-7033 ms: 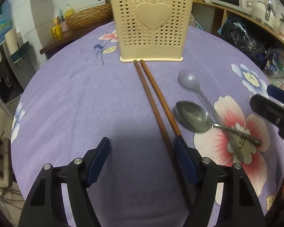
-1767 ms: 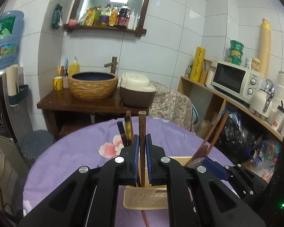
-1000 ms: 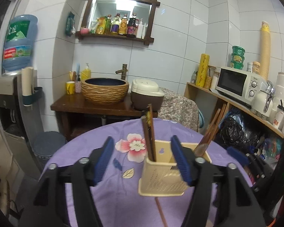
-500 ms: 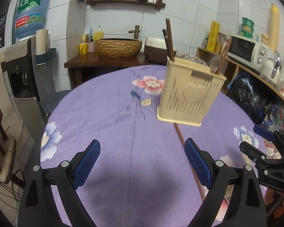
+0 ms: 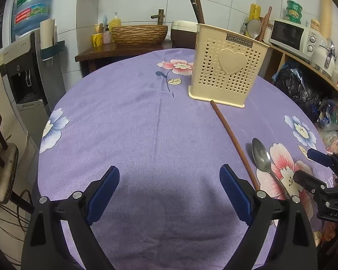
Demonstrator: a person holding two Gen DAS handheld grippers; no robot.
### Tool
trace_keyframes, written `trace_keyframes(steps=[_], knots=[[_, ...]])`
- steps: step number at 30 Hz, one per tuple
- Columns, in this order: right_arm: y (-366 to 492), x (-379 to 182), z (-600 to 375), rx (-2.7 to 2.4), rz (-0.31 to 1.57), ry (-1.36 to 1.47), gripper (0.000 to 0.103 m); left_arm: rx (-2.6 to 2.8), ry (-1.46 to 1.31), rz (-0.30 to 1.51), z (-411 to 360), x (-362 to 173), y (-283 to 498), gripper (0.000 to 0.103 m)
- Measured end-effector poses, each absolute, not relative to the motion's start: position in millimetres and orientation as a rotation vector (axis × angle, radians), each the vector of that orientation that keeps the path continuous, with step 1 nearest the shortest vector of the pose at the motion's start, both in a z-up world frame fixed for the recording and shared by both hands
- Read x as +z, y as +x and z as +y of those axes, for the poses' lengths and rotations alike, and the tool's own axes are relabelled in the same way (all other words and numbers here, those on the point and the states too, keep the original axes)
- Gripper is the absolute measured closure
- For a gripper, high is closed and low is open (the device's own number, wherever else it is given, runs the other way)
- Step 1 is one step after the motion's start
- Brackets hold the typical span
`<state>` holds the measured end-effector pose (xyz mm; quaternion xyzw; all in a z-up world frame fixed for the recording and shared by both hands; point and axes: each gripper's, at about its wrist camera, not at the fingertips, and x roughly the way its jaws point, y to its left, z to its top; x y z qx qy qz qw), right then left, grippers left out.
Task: Organize utensils
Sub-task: 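Move the right tool down and close it on the metal spoon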
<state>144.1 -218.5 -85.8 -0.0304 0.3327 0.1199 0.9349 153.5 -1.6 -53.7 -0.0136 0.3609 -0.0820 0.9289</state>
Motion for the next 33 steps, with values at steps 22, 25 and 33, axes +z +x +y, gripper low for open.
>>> trace_keyframes(steps=[22, 25, 33], knots=[[187, -99, -178, 0.233, 0.824, -0.132, 0.036, -0.155, -0.013, 0.735, -3, -50, 151, 0.013], [190, -101, -177, 0.226, 0.837, -0.118, 0.039, -0.152, -0.014, 0.736, -2, -51, 150, 0.013], [199, -105, -171, 0.223, 0.854, -0.088, 0.049, -0.151, -0.015, 0.736, -1, -50, 150, 0.013]])
